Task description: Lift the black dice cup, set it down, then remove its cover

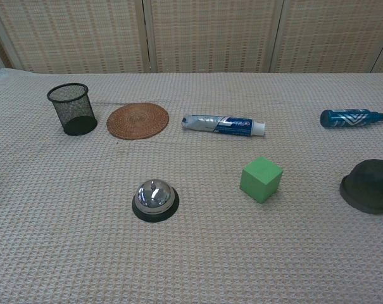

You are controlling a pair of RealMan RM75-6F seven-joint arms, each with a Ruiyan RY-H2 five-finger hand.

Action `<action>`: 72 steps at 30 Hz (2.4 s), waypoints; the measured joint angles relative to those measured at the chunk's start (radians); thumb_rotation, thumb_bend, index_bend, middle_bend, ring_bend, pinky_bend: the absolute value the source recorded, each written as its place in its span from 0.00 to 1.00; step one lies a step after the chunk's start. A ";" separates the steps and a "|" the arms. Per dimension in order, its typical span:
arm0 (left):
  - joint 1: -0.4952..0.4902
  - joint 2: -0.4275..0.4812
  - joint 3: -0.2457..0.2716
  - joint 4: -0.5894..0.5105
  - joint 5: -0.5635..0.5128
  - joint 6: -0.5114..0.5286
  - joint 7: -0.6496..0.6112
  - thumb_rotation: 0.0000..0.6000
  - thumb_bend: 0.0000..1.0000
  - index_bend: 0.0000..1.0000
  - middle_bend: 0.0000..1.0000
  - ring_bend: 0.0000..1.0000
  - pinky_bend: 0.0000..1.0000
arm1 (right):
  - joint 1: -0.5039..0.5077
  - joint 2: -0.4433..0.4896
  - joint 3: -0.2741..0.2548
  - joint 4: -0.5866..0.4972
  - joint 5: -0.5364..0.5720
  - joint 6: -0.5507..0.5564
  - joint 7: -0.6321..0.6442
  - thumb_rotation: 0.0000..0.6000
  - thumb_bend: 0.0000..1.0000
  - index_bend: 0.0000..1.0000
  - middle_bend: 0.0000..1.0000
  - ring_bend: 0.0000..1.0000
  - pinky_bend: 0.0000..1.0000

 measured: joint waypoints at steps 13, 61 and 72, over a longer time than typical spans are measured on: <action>-0.004 -0.001 -0.006 0.005 -0.011 -0.009 -0.009 1.00 0.42 0.56 0.12 0.16 0.52 | 0.018 0.032 0.026 -0.039 0.024 -0.135 0.038 1.00 0.09 0.00 0.00 0.00 0.08; 0.005 0.013 -0.009 0.004 -0.001 0.012 -0.030 1.00 0.42 0.56 0.12 0.16 0.52 | 0.451 -0.100 0.057 0.105 0.507 -0.823 0.101 1.00 0.09 0.25 0.36 0.44 0.58; 0.005 0.012 -0.009 0.004 -0.001 0.011 -0.029 1.00 0.42 0.56 0.12 0.16 0.52 | 0.437 -0.116 0.037 0.131 0.519 -0.762 0.064 1.00 0.09 0.49 0.48 0.59 0.71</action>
